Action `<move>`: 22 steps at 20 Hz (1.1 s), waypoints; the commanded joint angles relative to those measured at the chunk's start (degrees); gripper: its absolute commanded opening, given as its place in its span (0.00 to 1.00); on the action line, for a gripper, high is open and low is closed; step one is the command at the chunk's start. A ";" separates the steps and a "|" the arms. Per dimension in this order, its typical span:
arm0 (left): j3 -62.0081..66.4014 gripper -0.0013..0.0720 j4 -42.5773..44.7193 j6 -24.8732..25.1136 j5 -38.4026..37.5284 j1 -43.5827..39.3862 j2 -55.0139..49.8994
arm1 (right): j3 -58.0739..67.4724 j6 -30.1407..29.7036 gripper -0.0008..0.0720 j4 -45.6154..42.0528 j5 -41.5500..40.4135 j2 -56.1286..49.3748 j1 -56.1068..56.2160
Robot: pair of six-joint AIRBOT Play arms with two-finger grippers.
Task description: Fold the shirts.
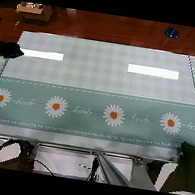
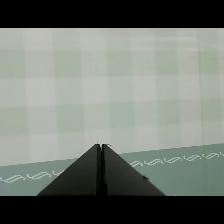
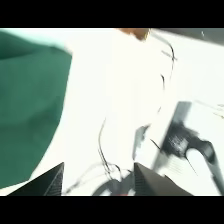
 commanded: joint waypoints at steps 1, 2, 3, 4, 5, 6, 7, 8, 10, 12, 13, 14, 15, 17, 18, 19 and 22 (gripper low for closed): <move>0.00 0.06 -0.76 0.04 0.13 0.07 -0.02 | 5.42 0.81 0.72 5.31 -5.46 -3.10 0.24; 0.02 0.07 -2.36 0.11 0.17 0.04 -0.02 | 10.99 0.20 0.72 8.28 -6.05 -6.19 3.30; 0.04 0.08 -4.72 0.37 0.44 0.04 -0.04 | 17.27 -0.42 0.72 12.98 -7.15 -9.53 7.10; 0.04 0.20 -8.33 2.43 1.20 0.04 -0.04 | 24.46 -2.05 0.72 20.37 -8.57 -13.33 12.39; 0.07 0.38 -12.76 4.94 1.73 -0.11 -0.07 | 30.97 -3.56 0.72 27.78 -9.62 -16.92 18.36; 0.07 0.55 -17.81 7.69 2.67 -0.63 -0.15 | 37.27 -4.28 0.72 34.51 -10.51 -20.74 25.79; 0.04 0.56 -21.73 10.19 3.87 -1.62 -0.31 | 41.99 -4.24 0.72 38.71 -11.74 -24.13 33.35; 0.11 0.56 -24.24 12.46 5.60 -3.48 -0.48 | 45.66 -3.82 0.72 40.63 -13.66 -27.54 41.90; 0.85 0.56 -23.85 13.77 8.87 -8.76 -0.98 | 48.94 -0.68 0.72 40.54 -17.46 -33.59 57.59; 3.23 0.56 -19.10 12.39 8.85 -15.26 -2.14 | 49.42 2.78 0.78 40.46 -18.73 -38.91 70.16; 4.90 0.56 -13.38 8.68 8.61 -18.82 -2.95 | 49.42 3.21 0.78 39.91 -18.40 -41.00 75.10; 6.75 0.56 -5.09 3.06 8.02 -22.60 -3.93 | 49.42 3.52 0.78 38.95 -18.40 -42.80 79.56; 8.39 0.59 2.99 -2.36 6.88 -25.90 -4.92 | 49.40 4.52 0.77 37.83 -18.38 -44.00 83.12; 11.04 0.65 16.13 -10.82 2.82 -31.43 -7.21 | 49.40 7.17 0.78 36.70 -17.75 -44.81 87.17; 11.78 0.65 19.69 -12.94 0.07 -33.35 -8.48 | 49.40 8.57 0.77 36.39 -16.94 -44.81 87.65; 12.22 0.68 21.09 -14.67 -2.75 -34.51 -9.75 | 49.40 10.23 0.78 36.39 -15.15 -44.74 87.43; 12.31 0.70 20.96 -17.73 -7.76 -35.30 -13.09 | 49.40 11.54 0.83 41.29 -9.33 -44.74 85.05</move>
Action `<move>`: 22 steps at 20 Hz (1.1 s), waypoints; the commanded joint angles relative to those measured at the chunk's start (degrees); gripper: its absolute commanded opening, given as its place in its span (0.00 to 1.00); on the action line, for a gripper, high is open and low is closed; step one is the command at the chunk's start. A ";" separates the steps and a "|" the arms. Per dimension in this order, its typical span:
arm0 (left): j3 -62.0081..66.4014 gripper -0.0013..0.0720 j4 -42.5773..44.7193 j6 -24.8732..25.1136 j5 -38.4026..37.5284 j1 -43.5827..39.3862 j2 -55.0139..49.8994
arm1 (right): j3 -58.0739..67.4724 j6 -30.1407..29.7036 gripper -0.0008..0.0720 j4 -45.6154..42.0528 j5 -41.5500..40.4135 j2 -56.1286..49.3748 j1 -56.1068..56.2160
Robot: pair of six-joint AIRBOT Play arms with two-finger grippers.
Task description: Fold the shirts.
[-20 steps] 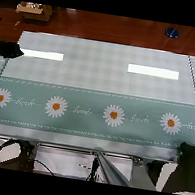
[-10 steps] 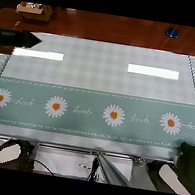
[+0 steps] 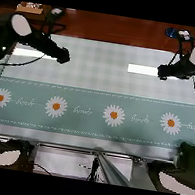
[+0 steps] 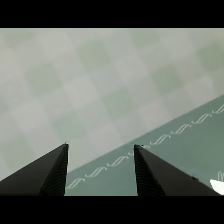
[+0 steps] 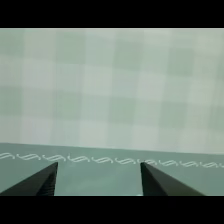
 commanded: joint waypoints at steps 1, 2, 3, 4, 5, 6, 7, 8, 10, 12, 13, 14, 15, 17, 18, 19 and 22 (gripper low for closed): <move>1.05 0.70 5.99 -6.25 -6.60 -2.60 -3.80 | 0.22 2.40 0.83 6.19 4.96 -0.66 -0.17; 1.05 0.70 6.01 -6.23 -7.21 -2.60 -4.35 | 0.22 2.32 0.83 7.87 4.94 -0.66 -0.63; 1.05 0.70 6.01 -6.23 -7.37 -2.60 -4.70 | 0.22 2.32 0.83 8.22 4.92 -0.66 -0.81; 1.05 0.70 6.01 -6.23 -7.34 -2.60 -4.81 | 0.22 2.32 0.83 8.07 4.94 -0.66 -0.81; 1.05 0.70 6.01 -6.23 -7.30 -2.60 -4.83 | 0.22 2.32 0.83 8.09 4.92 -0.66 -0.81; 1.05 0.70 6.01 -6.23 -7.28 -2.60 -4.83 | 0.22 2.32 0.83 8.09 4.94 -0.66 -0.81; 1.05 0.70 6.01 -6.23 -7.26 -2.60 -4.85 | 0.22 2.32 0.83 8.09 4.94 -0.66 -0.81; 1.05 0.70 6.01 -6.23 -7.28 -2.60 -4.85 | 0.22 2.32 0.83 8.09 4.96 -0.66 -0.81; 1.05 0.70 6.01 -6.23 -7.30 -2.60 -4.85 | 0.22 2.32 0.83 8.07 4.94 -0.66 -0.81; 1.05 0.70 6.01 -6.23 -7.30 -2.60 -4.87 | 0.22 2.32 0.83 8.09 4.94 -0.66 -0.81; 1.05 0.70 6.01 -6.23 -7.30 -2.60 -4.90 | 0.22 2.32 0.83 8.07 4.94 -0.66 -0.81; 1.05 0.70 6.01 -6.23 -7.30 -2.60 -4.96 | 0.22 2.32 0.83 8.07 4.94 -0.66 -0.81; 1.05 0.70 6.01 -6.23 -7.30 -2.60 -5.01 | 0.22 2.32 0.83 8.07 4.94 -0.66 -0.81; 1.05 0.70 6.01 -6.23 -7.30 -2.60 -5.03 | 0.22 2.32 0.83 8.09 4.94 -0.66 -0.81; 1.05 0.70 6.01 -6.23 -7.30 -2.60 -5.03 | 0.22 2.32 0.83 8.07 4.94 -0.66 -0.81; 1.05 0.70 6.01 -6.23 -7.30 -2.60 -5.03 | 0.22 2.32 0.83 8.07 4.94 -0.66 -0.81; 1.05 0.70 6.01 -6.23 -7.30 -2.60 -5.03 | 0.22 2.34 0.83 8.09 4.94 -0.66 -0.81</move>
